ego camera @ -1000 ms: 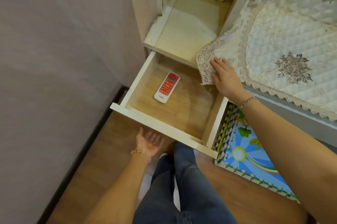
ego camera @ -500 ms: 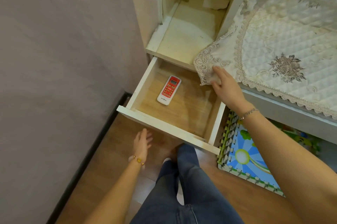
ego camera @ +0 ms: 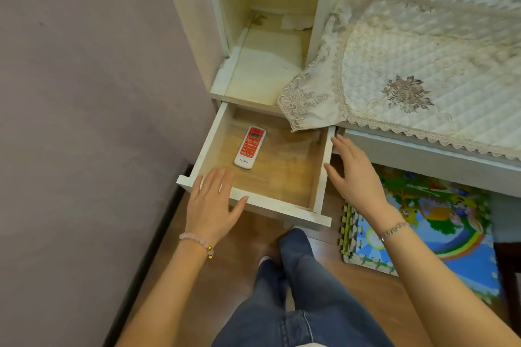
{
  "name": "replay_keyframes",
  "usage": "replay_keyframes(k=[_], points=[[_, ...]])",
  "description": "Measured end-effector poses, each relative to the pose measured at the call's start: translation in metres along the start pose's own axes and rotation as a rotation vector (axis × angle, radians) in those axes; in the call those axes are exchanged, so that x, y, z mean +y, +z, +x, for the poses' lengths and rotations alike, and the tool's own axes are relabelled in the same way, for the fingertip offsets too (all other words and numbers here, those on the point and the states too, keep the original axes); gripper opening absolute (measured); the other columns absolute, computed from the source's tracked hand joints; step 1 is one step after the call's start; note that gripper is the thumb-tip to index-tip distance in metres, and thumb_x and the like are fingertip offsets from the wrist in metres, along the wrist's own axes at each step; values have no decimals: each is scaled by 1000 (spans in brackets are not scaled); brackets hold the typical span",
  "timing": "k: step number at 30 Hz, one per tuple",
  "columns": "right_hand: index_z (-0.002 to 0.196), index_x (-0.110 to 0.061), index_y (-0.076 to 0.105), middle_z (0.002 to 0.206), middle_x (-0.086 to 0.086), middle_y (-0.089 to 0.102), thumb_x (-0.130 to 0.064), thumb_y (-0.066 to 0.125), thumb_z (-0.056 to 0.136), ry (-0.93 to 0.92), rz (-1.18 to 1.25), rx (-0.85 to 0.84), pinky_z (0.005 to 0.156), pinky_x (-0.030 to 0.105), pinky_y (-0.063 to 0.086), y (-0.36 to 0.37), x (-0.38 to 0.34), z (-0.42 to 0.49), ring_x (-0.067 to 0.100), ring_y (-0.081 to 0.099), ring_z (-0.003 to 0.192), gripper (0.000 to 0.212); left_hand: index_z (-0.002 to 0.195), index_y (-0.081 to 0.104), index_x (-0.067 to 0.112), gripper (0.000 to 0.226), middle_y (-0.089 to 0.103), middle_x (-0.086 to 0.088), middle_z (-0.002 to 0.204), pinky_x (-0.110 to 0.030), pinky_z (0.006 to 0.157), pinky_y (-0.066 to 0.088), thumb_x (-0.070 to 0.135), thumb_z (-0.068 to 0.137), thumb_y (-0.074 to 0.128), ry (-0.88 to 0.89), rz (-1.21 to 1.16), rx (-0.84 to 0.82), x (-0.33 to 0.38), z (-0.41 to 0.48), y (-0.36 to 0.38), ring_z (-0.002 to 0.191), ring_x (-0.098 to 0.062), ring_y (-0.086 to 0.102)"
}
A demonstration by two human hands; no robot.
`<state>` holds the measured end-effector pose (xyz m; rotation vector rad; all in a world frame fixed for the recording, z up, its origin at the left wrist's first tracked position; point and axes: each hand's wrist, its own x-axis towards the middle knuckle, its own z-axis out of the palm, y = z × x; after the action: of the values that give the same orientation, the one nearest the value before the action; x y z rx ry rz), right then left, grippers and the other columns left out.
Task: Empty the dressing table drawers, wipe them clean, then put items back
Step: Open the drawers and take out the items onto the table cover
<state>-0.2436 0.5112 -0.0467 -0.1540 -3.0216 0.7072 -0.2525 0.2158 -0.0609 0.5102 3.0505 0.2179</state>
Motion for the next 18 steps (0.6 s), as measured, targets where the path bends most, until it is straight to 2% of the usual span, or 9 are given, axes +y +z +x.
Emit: replay_keyframes(k=[7, 14, 18], points=[[146, -17, 27, 152, 3, 29, -38, 49, 93, 127, -42, 67, 115, 43, 23, -26, 33, -32, 19, 23, 142, 61, 141, 40, 15, 69, 41, -4, 146, -42, 112, 23, 59, 88, 29, 201, 26, 11, 53, 48, -20, 137, -21, 34], [147, -17, 26, 152, 1, 29, -38, 49, 94, 302, 6, 152, 115, 43, 25, -54, 91, -42, 17, 22, 142, 62, 136, 46, 13, 66, 48, -7, 139, -47, 109, 32, 56, 88, 31, 427, 58, -19, 137, 119, -22, 132, -24, 41], [146, -16, 26, 152, 1, 30, -38, 49, 94, 409, 23, 175, 114, 42, 26, -62, 131, -46, 18, 23, 142, 62, 141, 39, 15, 69, 43, -6, 144, -44, 112, 23, 58, 89, 25, 537, 77, -76, 191, 162, -10, 137, -23, 34]])
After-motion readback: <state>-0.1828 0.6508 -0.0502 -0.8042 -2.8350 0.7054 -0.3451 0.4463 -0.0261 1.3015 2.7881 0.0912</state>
